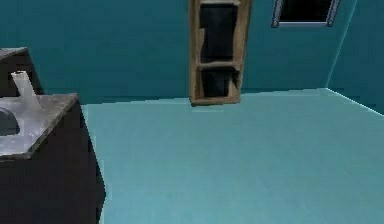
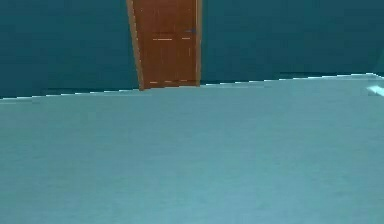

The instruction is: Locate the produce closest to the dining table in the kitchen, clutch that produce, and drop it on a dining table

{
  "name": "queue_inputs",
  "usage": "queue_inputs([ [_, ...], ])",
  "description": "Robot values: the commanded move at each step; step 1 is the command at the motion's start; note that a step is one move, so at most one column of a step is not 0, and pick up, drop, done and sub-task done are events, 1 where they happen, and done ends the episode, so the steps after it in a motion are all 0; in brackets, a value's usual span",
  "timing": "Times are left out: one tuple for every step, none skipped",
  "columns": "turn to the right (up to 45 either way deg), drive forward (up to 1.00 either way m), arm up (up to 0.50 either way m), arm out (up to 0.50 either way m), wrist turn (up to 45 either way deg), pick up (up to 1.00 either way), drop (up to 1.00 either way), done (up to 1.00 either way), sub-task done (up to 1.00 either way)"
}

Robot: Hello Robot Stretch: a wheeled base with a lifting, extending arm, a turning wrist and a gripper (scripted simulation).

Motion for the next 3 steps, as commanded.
queue_inputs([
  [0.0, 0.50, 0.00, 0.00, 0.0, 0.00, 0.00, 0.00, 0.00],
  [-6.0, 0.00, 0.00, 0.00, 0.0, 0.00, 0.00, 0.00, 0.00],
  [-3.0, 0.00, 0.00, 0.00, 0.0, 0.00, 0.00, 0.00, 0.00],
])
